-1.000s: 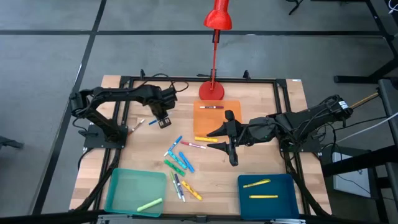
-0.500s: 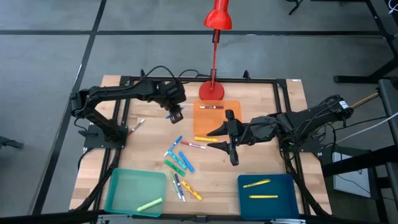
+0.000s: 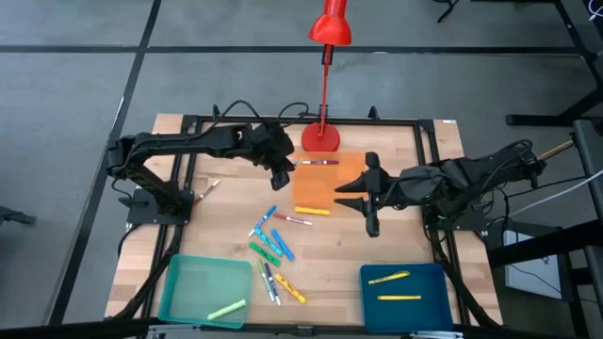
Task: Pick & Place Markers
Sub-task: Put the top blue marker pen into the orange bin
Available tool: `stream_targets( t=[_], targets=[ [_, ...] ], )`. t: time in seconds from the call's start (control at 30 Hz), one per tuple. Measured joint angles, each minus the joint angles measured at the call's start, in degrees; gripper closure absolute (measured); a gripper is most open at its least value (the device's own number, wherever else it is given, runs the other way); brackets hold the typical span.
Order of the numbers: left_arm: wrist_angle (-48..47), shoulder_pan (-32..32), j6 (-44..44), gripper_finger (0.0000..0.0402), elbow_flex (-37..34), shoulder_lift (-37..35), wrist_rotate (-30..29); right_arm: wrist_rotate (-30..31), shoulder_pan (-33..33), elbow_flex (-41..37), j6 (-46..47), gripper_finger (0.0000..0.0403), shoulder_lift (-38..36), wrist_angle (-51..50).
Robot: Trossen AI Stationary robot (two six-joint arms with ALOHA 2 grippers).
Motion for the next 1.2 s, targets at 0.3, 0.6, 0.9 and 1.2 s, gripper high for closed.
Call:
stream_targets(
  t=[0.3, 0.6, 0.9, 1.2],
  targets=[
    [8.7, -1.5, 0.3, 0.0379, 0.0, 0.0, -0.6, -0.4, 0.0, 0.0, 0.1, 0.039, -2.8, -6.3],
    [16.8, -1.7, 5.4, 0.0379, -0.1, 2.5, -2.4, -0.4, 0.0, 0.0, 0.8, 0.0397, -3.7, -7.7],
    [22.3, -0.9, 6.0, 0.0379, -0.1, 8.2, -2.0, -1.5, 0.0, 0.0, 1.5, 0.0399, -3.7, -8.0],
    [26.1, -0.5, 6.0, 0.0379, 0.0, 14.3, -1.2, -2.0, 0.0, 0.0, 2.0, 0.04, -3.7, -8.3]
  ],
)
